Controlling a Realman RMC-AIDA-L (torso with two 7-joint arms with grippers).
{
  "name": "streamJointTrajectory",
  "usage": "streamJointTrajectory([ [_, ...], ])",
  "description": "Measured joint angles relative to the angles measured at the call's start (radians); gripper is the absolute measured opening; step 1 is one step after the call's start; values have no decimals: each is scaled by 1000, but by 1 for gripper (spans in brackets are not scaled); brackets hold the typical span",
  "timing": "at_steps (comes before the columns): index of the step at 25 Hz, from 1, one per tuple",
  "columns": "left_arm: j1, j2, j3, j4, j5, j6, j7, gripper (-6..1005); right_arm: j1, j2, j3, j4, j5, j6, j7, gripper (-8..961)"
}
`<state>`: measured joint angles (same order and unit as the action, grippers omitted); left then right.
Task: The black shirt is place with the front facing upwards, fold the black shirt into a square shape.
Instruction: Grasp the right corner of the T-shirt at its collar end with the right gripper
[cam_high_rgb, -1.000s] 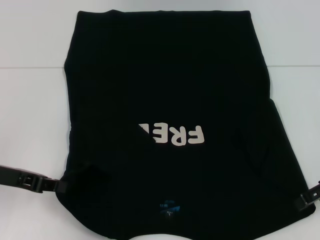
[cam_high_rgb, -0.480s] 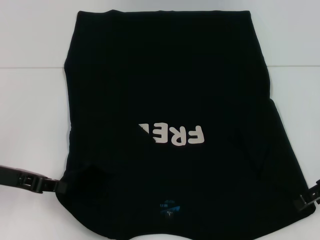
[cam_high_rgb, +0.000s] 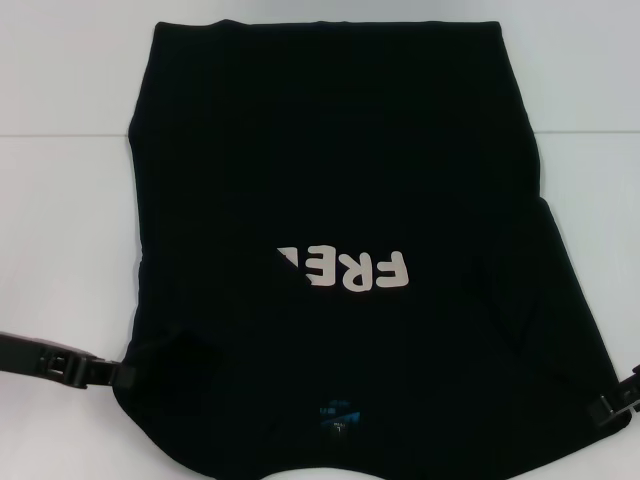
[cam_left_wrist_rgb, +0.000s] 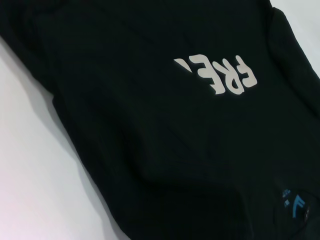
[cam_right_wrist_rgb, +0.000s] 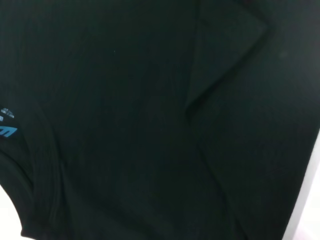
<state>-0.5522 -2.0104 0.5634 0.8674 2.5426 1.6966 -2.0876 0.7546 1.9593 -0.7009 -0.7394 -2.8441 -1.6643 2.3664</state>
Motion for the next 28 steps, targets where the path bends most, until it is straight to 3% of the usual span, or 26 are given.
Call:
streamJointTrajectory([
  [28,0,1,0,-8,0,-2,5,30,15,32,0,1,6,-17,-7,805],
])
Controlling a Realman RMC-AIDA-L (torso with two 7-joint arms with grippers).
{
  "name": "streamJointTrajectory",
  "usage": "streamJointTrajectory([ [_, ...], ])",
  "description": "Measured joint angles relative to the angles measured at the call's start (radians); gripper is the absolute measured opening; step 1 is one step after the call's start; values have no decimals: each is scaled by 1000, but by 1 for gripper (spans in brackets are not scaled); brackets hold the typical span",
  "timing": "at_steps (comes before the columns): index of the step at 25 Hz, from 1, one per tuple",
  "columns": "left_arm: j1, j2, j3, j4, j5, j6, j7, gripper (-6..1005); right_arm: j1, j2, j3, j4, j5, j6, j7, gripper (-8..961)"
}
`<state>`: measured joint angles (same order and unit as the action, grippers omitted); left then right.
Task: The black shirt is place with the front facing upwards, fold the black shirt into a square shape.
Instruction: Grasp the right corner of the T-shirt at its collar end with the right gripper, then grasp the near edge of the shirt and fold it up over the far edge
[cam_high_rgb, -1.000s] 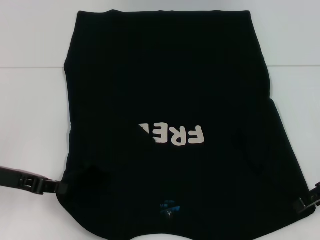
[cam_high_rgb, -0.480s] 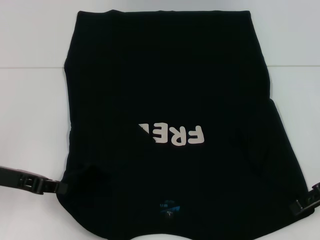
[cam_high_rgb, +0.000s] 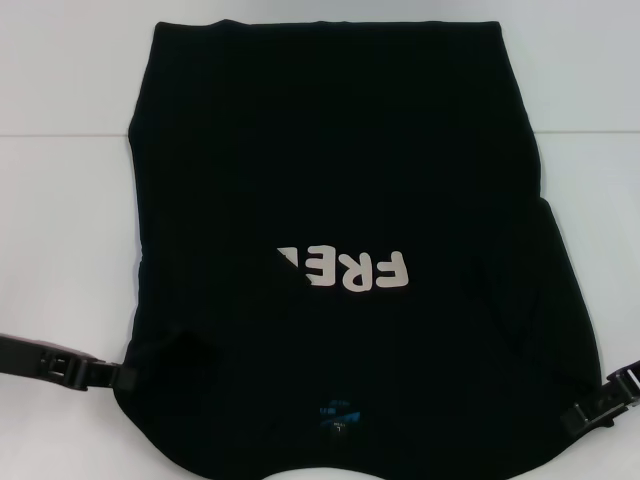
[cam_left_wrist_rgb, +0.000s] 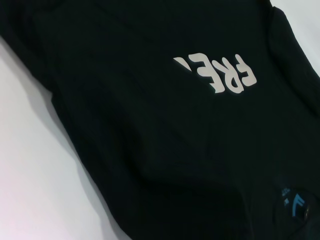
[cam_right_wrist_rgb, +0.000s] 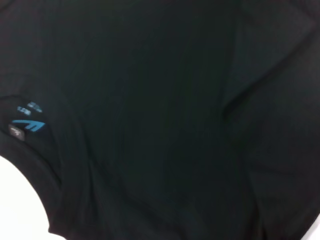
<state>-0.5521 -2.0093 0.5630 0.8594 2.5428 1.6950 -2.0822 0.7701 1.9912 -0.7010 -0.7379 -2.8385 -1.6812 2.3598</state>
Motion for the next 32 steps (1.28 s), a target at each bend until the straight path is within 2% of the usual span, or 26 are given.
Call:
streamJointTrajectory([
  [19,0,0,2,-7,-1,10,5,30,6,7,-1,0,46,20,-15,756],
  [32,0,0,1,-6,-1,24,13,31,16,10,-8,0,44,22,-13,205],
])
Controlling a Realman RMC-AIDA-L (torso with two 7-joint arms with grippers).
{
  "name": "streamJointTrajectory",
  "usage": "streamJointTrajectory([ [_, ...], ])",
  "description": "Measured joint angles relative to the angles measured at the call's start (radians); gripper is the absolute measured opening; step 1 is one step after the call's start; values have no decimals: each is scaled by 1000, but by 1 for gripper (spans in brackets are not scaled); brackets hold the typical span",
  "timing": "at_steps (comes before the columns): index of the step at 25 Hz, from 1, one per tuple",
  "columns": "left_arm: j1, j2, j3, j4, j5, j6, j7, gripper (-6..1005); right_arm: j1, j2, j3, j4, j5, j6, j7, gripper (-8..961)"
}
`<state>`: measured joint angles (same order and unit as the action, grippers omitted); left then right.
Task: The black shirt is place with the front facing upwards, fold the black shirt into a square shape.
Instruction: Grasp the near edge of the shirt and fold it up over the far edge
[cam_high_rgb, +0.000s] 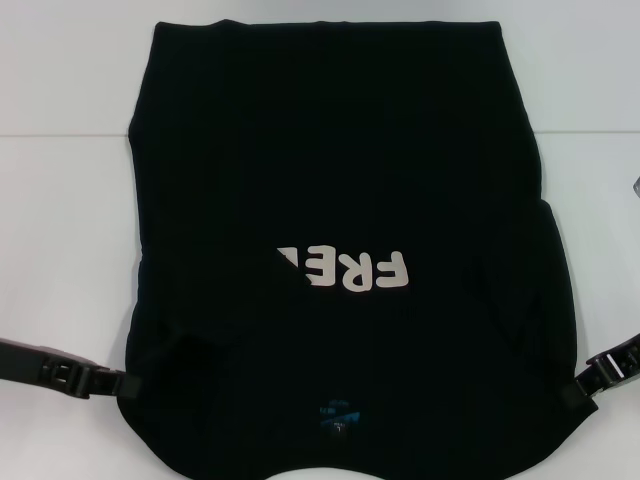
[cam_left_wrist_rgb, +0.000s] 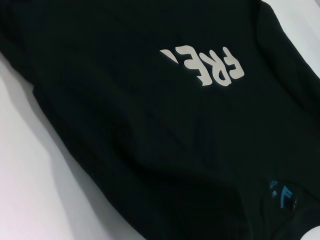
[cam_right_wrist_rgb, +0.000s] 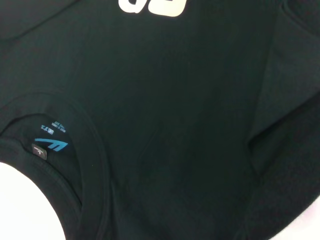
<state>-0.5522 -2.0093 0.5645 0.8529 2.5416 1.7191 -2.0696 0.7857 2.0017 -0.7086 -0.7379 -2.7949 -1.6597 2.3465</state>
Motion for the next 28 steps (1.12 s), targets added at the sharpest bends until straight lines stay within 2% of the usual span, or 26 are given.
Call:
streamJointTrajectory([
  [3,0,0,0,0,0,1,-1,31,3,0,-3,0,0,0,-6,66],
  [6,-7,7,-3,-18,0,11,-2,30,3,0,-13,0,0,0,-14,55],
  [11,-30,36,-5,-87,1,25,-3,30,12,-11,-12,-1,5,-30,-48,37],
  [15,-39,60,12,-127,13,66,-8,30,15,-20,-15,-9,3,-106,-99,36],
  [21,-62,94,78,-195,65,198,-21,31,14,-30,-62,-3,-1,-258,-204,36],
  [25,-73,87,130,-215,101,276,-17,31,8,-20,-105,8,-2,-317,-258,36],
  [28,-76,77,169,-226,102,301,-1,31,7,-16,-123,38,0,-303,-269,36],
])
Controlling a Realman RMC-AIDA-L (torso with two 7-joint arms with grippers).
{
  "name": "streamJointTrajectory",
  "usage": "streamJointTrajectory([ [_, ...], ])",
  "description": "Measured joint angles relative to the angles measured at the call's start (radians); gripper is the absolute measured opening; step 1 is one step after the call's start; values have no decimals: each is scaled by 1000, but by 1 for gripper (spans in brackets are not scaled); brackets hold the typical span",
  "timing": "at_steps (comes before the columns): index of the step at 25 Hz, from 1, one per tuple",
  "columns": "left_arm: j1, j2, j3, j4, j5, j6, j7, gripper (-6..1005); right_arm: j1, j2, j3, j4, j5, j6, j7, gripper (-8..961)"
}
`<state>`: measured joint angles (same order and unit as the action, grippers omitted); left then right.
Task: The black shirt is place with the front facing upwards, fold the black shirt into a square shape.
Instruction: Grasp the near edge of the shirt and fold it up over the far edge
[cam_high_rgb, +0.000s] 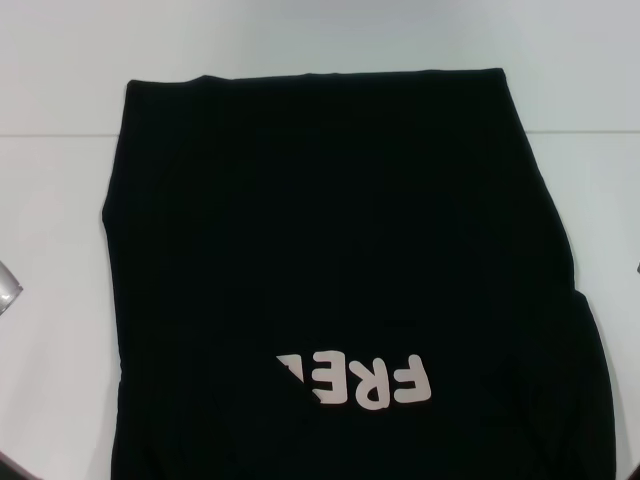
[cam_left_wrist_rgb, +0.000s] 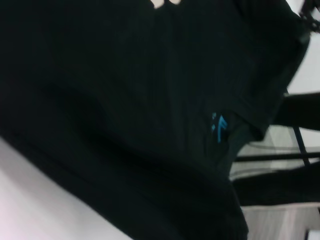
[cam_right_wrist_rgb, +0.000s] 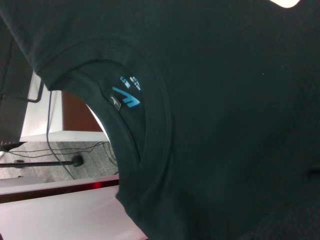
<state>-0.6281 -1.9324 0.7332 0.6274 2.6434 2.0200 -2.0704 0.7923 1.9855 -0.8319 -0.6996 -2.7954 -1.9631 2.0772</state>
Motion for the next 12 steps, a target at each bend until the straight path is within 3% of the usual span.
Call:
streamJointTrajectory([
  [3,-8,-3,-3,-2,-3,-27,-2,30,0,2,28,9,7,29,0,36],
  [5,-19,0,-51,0,-9,-43,-4,29,-1,-1,76,9,16,45,3,37],
  [12,-82,40,-328,-9,-23,-168,-128,27,-19,-61,378,12,159,141,31,37],
])
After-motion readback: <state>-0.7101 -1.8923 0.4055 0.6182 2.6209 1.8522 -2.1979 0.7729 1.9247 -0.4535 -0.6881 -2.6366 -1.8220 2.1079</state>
